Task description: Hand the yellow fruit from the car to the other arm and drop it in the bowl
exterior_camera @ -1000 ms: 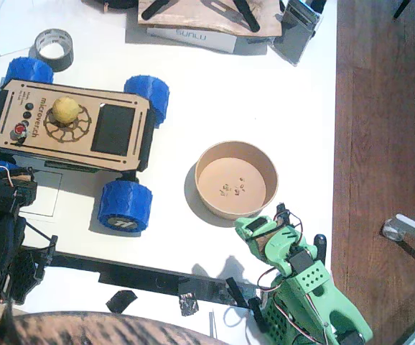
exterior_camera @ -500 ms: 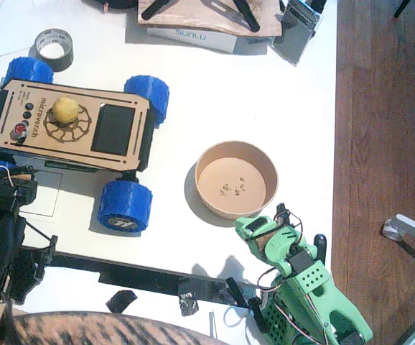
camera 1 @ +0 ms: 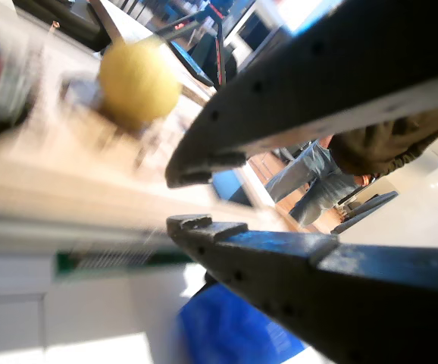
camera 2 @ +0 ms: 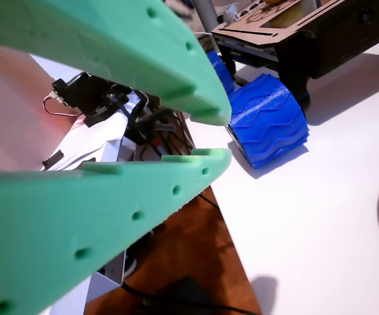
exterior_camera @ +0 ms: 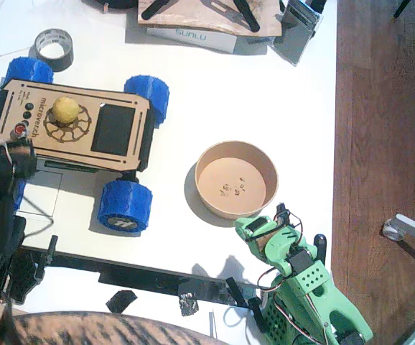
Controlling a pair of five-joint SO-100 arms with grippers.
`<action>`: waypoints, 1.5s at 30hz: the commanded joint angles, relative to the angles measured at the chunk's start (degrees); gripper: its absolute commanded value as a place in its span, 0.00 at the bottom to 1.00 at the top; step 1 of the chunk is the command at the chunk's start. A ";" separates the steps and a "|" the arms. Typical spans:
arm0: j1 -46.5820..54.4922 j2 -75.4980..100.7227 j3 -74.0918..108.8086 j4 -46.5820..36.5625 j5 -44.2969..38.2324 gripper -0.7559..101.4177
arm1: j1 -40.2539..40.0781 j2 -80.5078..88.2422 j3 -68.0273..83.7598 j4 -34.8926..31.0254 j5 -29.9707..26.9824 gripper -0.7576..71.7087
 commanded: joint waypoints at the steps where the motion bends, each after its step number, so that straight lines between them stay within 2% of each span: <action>1: 0.44 -3.16 -13.27 5.63 -0.18 0.07 | 0.44 -0.18 -0.26 -1.14 -0.79 0.02; 5: -0.26 -12.92 -23.12 8.88 -2.90 0.08 | 0.44 -0.18 -0.26 -1.14 -0.79 0.02; 14: -0.26 -31.11 -38.23 8.26 -11.78 0.13 | 0.53 -0.18 -0.35 -1.05 -0.79 0.02; 20: 0.35 -46.49 -52.29 13.54 -11.95 0.17 | 0.53 -0.18 -0.35 -1.05 -0.79 0.02; 25: 0.44 -52.82 -59.68 15.91 -11.34 0.20 | 0.53 -0.18 -0.35 -1.14 -0.79 0.02; 31: 0.44 -56.34 -60.12 12.13 -11.16 0.22 | 0.44 -0.18 -0.44 -1.14 -0.79 0.02; 34: 0.62 -59.33 -60.12 9.67 -11.16 0.32 | 0.44 -0.18 -0.62 -0.97 -0.97 0.02; 38: 0.62 -61.26 -60.12 8.17 -11.25 0.36 | 0.26 -0.18 -0.62 -0.97 -0.97 0.02; 45: 4.13 -63.81 -60.12 5.71 -11.78 0.37 | 0.18 -0.18 -1.05 -0.53 -0.97 0.02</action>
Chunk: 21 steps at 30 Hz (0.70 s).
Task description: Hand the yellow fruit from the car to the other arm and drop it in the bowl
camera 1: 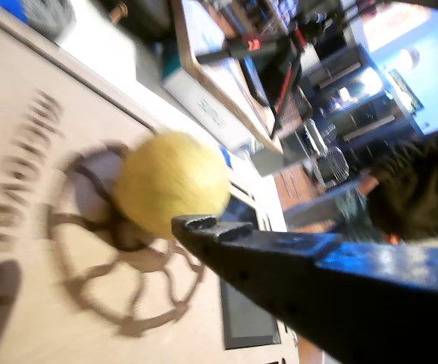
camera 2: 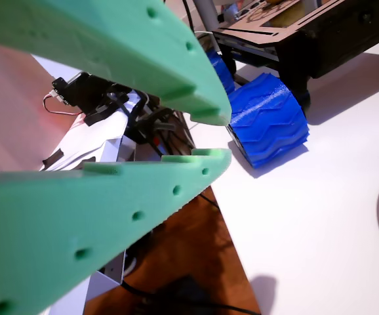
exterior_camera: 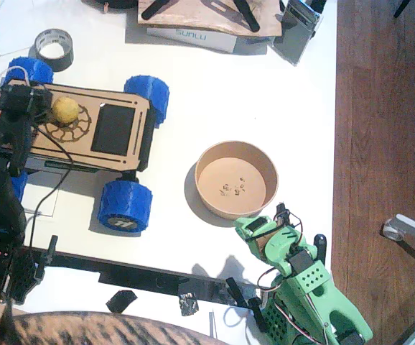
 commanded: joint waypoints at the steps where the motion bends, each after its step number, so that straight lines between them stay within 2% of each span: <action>1: 2.55 -0.26 -2.99 -2.37 -0.09 0.37 | 0.18 -0.18 -1.14 -0.44 -0.62 0.02; 21: 5.01 -5.80 -2.99 -7.65 -0.09 0.37 | 0.44 -0.18 -1.85 -0.44 -0.26 0.02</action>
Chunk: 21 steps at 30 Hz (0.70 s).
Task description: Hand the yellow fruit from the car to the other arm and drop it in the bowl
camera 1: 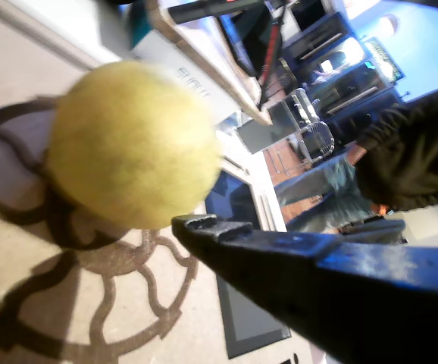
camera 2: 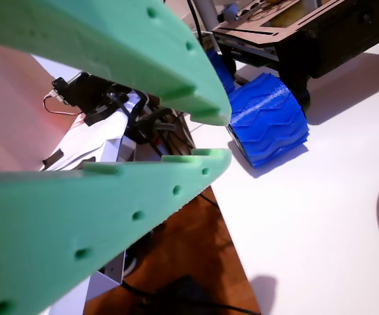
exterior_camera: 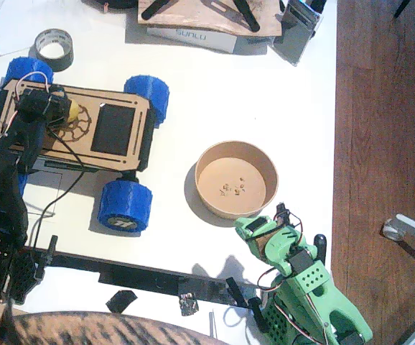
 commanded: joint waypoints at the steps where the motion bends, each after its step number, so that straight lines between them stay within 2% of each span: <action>1: 0.18 0.18 -2.81 -1.67 -0.26 0.37 | 0.53 -0.18 -1.93 -0.44 -0.26 0.02; 21: 0.53 -4.22 -2.81 -4.39 0.35 0.37 | 0.70 -0.18 -2.55 -0.26 -0.53 0.02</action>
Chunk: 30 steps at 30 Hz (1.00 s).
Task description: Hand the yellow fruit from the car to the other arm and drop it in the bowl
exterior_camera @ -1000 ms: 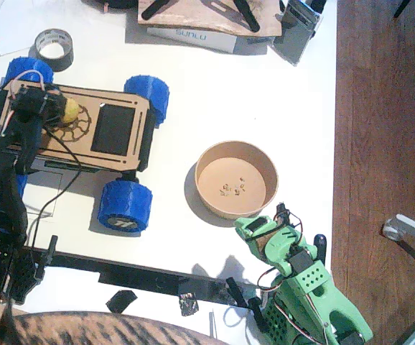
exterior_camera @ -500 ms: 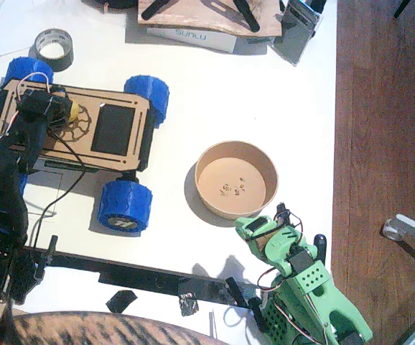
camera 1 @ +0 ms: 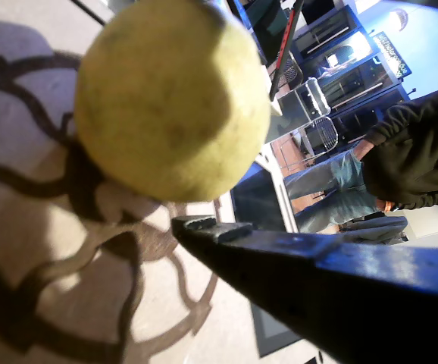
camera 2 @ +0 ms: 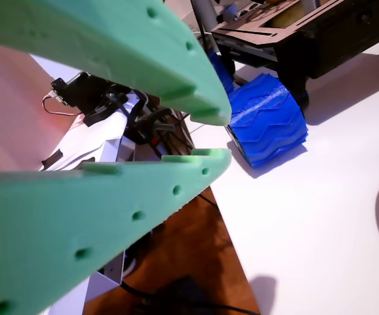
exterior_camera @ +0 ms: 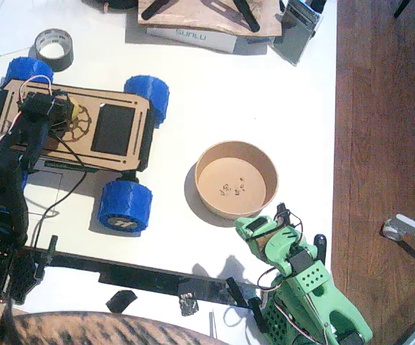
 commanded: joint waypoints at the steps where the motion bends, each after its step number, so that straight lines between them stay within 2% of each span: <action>1: 0.18 0.35 -2.64 -1.05 0.62 0.36 | 0.62 -0.18 -2.64 -0.26 -0.62 0.02; 5: 0.18 0.35 -2.64 -1.14 0.62 0.33 | 0.70 -0.18 -2.72 -0.26 -0.79 0.02; 22: 0.18 -0.88 -2.72 -2.46 0.62 0.34 | 0.09 -0.18 -4.92 2.11 -1.85 0.02; 24: 0.18 -1.23 -2.72 -2.72 0.62 0.29 | 0.09 -0.18 -4.92 2.11 -1.85 0.02; 28: 0.18 -1.32 -2.72 -3.08 0.62 0.06 | 0.26 -0.18 -5.01 2.20 -2.02 0.02; 30: 0.18 -1.32 -2.72 -3.16 0.62 0.01 | 0.26 -0.18 -5.01 2.20 -2.20 0.02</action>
